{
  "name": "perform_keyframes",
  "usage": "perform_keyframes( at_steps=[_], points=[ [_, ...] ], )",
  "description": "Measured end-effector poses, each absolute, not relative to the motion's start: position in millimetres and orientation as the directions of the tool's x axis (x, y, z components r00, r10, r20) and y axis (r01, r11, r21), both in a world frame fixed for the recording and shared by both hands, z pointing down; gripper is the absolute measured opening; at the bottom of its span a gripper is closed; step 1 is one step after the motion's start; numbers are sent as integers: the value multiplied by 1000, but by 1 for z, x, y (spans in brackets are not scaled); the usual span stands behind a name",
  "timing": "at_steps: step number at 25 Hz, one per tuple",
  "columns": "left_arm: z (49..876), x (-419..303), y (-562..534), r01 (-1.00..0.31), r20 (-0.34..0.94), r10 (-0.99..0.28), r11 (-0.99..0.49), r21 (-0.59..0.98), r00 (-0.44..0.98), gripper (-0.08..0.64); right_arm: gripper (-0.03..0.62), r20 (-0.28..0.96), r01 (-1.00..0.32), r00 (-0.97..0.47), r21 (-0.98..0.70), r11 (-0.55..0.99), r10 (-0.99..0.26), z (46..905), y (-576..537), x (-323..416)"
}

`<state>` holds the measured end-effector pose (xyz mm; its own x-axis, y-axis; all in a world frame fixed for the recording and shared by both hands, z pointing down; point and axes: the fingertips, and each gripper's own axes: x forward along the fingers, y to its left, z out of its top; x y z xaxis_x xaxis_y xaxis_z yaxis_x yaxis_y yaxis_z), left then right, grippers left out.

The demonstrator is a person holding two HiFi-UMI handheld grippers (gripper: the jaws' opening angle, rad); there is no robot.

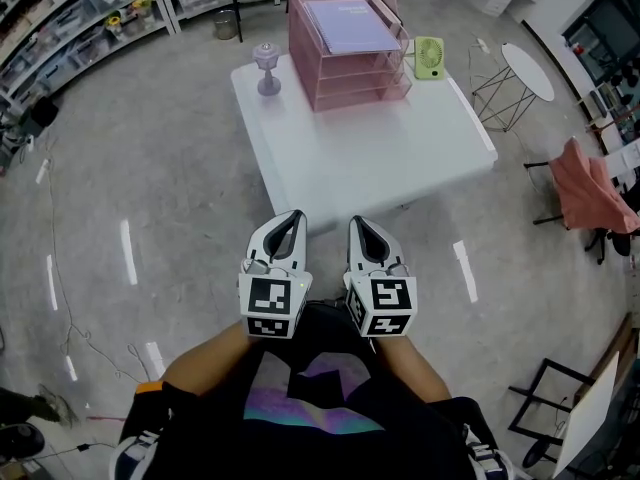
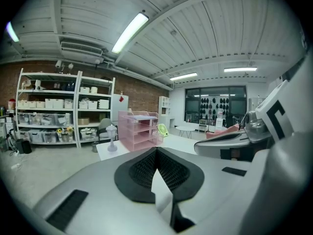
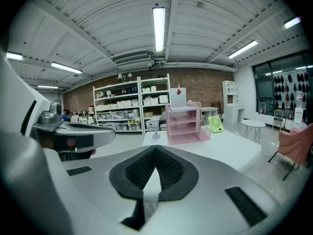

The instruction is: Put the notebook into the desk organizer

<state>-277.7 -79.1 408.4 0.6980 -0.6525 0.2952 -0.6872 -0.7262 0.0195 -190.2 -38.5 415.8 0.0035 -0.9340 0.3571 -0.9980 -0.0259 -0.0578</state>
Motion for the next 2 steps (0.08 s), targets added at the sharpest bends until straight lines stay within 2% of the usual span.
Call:
perform_keyframes(
  at_steps=[2],
  points=[
    [410, -279, -79, -688, 296, -653, -726, 19, 697, 9, 15, 357, -998, 4, -58, -26, -934, 418, -39, -191]
  ],
)
